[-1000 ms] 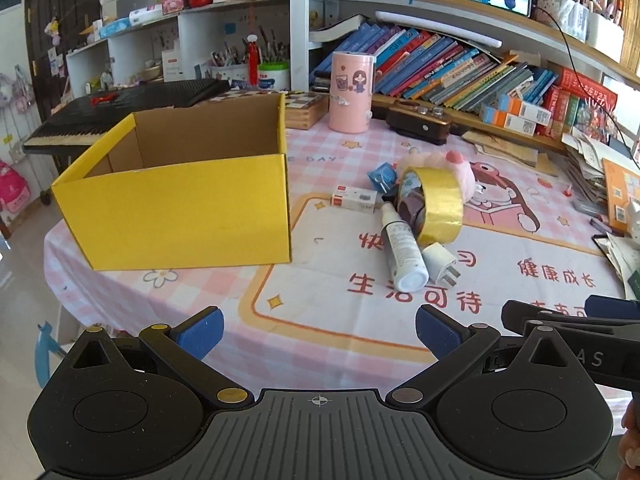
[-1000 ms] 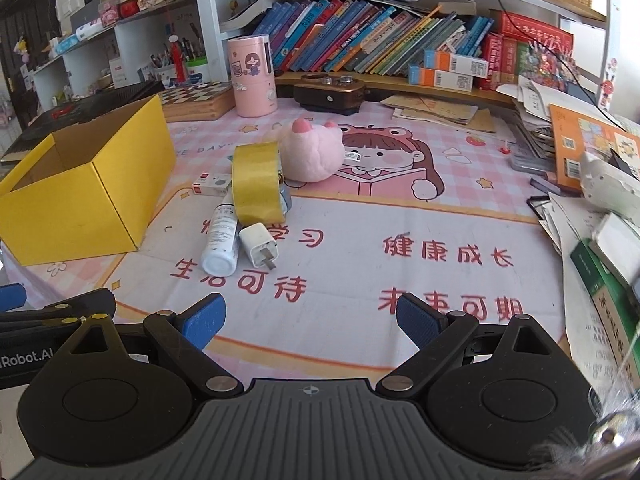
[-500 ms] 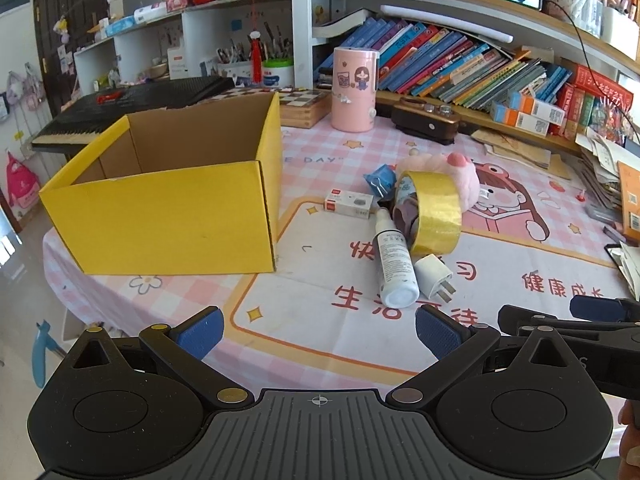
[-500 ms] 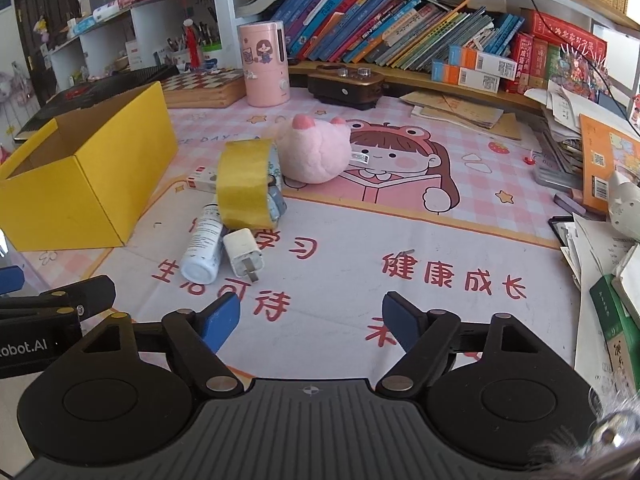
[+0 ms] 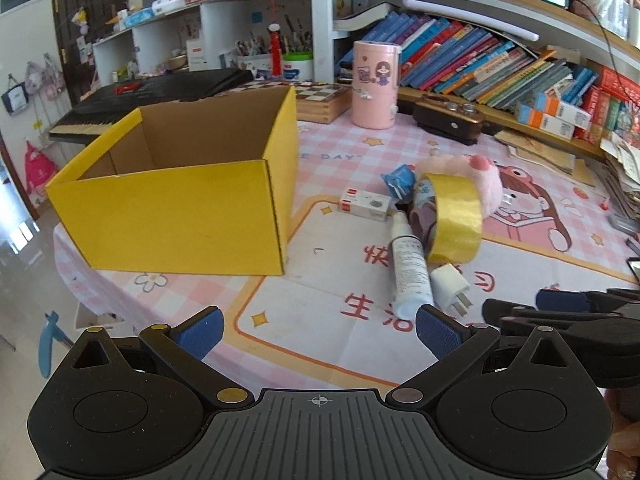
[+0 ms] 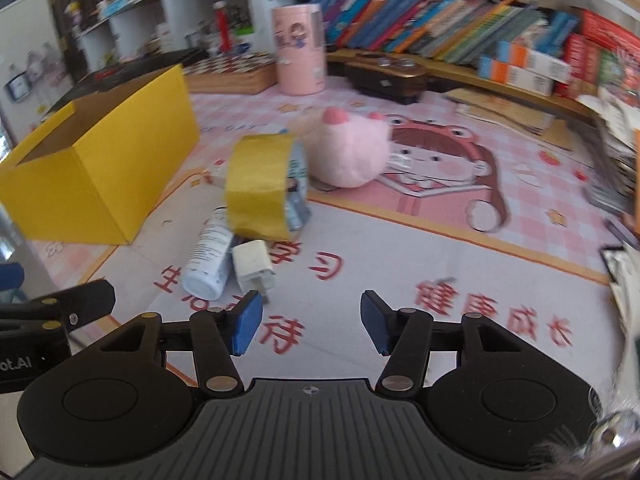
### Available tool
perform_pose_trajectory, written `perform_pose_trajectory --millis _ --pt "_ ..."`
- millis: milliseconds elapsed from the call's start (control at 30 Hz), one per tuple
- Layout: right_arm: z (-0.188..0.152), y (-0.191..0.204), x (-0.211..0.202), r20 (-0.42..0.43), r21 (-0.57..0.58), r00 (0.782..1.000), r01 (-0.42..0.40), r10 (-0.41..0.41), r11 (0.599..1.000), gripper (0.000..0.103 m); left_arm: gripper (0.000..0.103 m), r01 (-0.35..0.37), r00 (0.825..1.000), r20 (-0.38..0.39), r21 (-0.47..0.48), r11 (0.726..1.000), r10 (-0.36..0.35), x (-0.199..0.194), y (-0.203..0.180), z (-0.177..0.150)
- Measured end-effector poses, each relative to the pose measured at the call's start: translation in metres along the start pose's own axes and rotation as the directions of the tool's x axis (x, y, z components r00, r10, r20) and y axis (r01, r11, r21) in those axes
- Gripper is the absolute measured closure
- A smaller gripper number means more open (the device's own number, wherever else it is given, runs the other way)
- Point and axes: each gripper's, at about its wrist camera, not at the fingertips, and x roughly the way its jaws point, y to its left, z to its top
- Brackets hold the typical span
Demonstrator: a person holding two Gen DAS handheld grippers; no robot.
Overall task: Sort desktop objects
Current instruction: 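Move the right gripper to the white charger plug and grasp it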
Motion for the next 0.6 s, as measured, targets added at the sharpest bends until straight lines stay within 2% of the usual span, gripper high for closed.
perform_pose_trajectory --millis 200,400,500,567,600 --pt "0.01 0.012 0.023 -0.025 -0.078 0.999 -0.037 0.035 0.996 0.052 0.0 -0.049 0.999 -0.01 -0.047 0.998 0.049 0.002 0.012 0.002" --pt "0.016 0.021 0.044 -0.054 -0.14 0.997 -0.06 0.053 0.988 0.06 0.0 -0.06 0.998 -0.011 -0.063 0.996 0.06 0.002 0.015 0.005" --pt "0.018 0.022 0.052 -0.062 -0.149 0.996 -0.079 0.07 0.986 0.069 0.0 -0.062 0.998 -0.017 -0.067 0.996 0.061 0.004 0.015 0.007" --pt "0.02 0.022 0.054 -0.061 -0.157 0.995 -0.09 0.081 0.983 0.079 0.0 -0.06 0.998 -0.02 -0.068 0.996 0.059 0.006 0.015 0.008" --pt "0.02 0.021 0.054 -0.064 -0.16 0.994 -0.097 0.088 0.982 0.079 0.0 -0.057 0.998 -0.022 -0.067 0.996 0.056 0.007 0.015 0.009"
